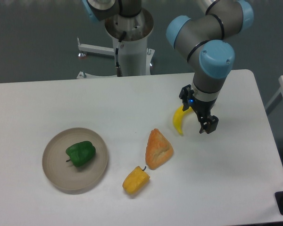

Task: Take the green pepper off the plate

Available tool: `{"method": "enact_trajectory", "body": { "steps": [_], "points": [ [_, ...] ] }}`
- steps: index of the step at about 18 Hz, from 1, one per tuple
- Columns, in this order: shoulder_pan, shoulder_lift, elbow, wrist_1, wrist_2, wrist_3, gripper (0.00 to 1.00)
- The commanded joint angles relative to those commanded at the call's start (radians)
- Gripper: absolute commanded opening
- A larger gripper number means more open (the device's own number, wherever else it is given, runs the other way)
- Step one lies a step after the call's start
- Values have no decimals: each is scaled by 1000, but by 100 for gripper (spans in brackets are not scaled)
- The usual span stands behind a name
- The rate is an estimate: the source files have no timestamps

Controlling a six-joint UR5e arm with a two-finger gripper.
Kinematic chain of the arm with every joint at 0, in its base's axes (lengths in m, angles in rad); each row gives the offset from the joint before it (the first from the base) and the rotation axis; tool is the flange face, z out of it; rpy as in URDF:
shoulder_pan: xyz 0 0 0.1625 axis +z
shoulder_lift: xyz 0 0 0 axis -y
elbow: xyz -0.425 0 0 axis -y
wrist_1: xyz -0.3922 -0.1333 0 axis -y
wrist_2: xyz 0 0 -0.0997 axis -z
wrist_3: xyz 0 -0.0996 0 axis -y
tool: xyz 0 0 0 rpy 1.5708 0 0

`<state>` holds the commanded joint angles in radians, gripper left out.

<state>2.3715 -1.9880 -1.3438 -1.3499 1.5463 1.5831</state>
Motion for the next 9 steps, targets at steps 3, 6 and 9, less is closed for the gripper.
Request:
{"method": "enact_trajectory", "body": {
  "steps": [3, 6, 9],
  "points": [
    [0, 0, -5, -2, 0, -2, 100],
    [-6, 0, -5, -3, -5, -3, 100],
    [-15, 0, -11, -3, -73, -17, 100]
  ]
}}
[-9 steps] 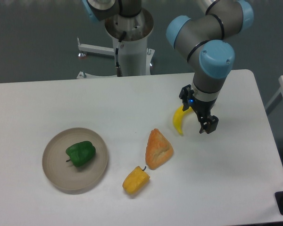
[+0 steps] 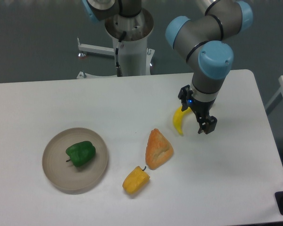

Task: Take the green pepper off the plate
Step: 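Move the open gripper over the plate toward the green pepper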

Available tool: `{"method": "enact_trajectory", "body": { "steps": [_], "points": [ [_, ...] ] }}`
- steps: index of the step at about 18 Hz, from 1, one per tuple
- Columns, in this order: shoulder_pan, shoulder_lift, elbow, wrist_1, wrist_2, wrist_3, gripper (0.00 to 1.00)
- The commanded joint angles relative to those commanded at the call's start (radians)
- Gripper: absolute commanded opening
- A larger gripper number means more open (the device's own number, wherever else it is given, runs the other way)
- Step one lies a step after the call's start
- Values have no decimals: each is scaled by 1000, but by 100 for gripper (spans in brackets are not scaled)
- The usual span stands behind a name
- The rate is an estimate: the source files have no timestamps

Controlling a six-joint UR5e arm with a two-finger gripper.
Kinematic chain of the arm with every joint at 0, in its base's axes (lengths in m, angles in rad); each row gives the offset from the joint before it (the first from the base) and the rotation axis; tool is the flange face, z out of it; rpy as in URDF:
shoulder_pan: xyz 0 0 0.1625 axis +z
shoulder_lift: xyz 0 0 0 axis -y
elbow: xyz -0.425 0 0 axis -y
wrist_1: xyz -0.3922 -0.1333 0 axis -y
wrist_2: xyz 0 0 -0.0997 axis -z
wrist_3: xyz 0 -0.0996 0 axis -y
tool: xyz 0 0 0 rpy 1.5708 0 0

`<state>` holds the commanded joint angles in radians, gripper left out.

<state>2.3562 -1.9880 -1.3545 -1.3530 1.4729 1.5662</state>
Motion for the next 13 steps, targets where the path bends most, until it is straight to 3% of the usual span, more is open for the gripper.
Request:
{"method": "enact_trajectory", "body": {
  "steps": [5, 10, 13],
  "points": [
    [-78, 14, -5, -5, -45, -98, 100],
    [-245, 3, -31, 2, -36, -358, 100],
    [-319, -12, -29, 23, -39, -429, 100]
  ]
}}
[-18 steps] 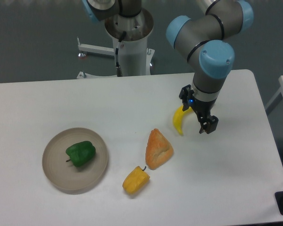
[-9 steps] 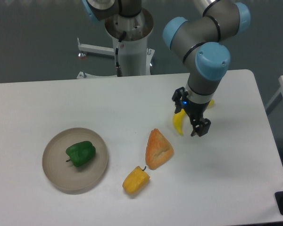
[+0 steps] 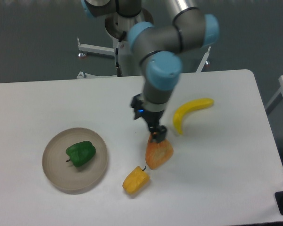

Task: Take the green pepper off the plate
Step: 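Move the open gripper over the plate toward the green pepper, then lower the gripper onto the green pepper and close on it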

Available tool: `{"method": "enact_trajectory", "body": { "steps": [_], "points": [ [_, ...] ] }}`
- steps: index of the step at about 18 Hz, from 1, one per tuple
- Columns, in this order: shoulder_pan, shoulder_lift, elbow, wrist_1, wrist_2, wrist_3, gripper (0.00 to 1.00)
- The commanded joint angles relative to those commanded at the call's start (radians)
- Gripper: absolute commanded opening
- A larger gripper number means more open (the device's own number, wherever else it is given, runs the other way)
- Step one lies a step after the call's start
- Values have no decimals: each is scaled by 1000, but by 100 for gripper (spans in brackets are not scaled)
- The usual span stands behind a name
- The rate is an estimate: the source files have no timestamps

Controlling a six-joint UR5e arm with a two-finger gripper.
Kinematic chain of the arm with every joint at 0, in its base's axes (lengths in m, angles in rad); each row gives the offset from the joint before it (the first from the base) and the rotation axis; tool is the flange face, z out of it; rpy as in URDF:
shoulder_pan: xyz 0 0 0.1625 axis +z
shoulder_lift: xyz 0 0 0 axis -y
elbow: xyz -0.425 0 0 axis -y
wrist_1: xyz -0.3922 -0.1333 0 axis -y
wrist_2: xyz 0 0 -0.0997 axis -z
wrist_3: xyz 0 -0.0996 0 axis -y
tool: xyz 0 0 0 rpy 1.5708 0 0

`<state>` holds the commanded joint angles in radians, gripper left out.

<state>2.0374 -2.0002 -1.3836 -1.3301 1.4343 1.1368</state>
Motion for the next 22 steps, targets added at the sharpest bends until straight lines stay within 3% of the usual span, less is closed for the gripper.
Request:
{"method": "enact_trajectory", "body": {
  "steps": [3, 5, 6, 10, 16, 22],
  "points": [
    [-49, -34, 0, 52, 2, -60, 100],
    [-107, -80, 0, 136, 5, -152, 100],
    [-121, -92, 2, 149, 3, -170, 100],
    [-177, -123, -3, 150, 3, -187, 100],
    [-186, -161, -2, 163, 5, -199, 100],
    [-192, -183, -38, 265, 70, -192, 100]
  ]
}}
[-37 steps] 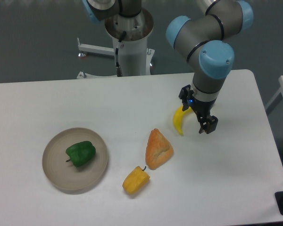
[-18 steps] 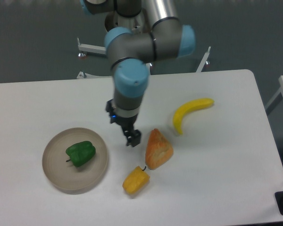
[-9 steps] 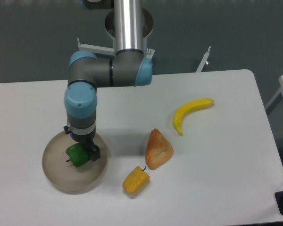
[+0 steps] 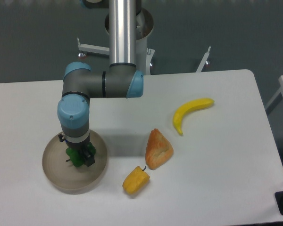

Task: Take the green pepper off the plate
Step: 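Lower the gripper onto the green pepper and close on it, then lift the green pepper off the plate and carry it toward the banana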

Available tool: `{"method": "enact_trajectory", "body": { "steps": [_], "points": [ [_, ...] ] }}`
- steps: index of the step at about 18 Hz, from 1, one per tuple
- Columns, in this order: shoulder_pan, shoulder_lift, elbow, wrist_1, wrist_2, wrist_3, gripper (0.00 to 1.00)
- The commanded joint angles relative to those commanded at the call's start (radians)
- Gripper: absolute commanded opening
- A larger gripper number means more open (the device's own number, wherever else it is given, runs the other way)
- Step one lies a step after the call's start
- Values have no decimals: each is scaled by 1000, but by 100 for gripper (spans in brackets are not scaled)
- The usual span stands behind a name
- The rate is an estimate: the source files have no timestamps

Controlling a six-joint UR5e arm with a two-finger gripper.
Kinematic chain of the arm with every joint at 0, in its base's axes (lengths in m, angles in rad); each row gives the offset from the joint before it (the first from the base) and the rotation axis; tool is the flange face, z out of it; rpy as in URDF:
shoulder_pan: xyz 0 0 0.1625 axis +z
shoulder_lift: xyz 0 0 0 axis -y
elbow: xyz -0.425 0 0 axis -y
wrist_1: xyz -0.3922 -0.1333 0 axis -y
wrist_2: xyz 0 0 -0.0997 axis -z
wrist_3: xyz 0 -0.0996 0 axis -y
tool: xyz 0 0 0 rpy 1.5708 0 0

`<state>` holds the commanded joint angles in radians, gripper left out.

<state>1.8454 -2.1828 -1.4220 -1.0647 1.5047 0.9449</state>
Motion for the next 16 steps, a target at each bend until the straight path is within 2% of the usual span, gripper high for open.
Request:
{"method": "enact_trajectory", "body": {
  "steps": [1, 2, 4, 5, 9, 12, 14, 16],
  "points": [
    [0, 0, 0, 0, 5, 3, 100],
    [0, 0, 0, 2, 14, 5, 84],
    [-2, 6, 0, 0, 17, 5, 29],
    [-2, 11, 9, -3, 17, 2, 14],
    [9, 66, 21, -15, 20, -15, 12],
    [72, 141, 21, -41, 17, -5, 13],
    [121, 181, 34, -93, 12, 0, 15],
    [176, 210, 58, -176, 9, 9, 15]
  ]
}}
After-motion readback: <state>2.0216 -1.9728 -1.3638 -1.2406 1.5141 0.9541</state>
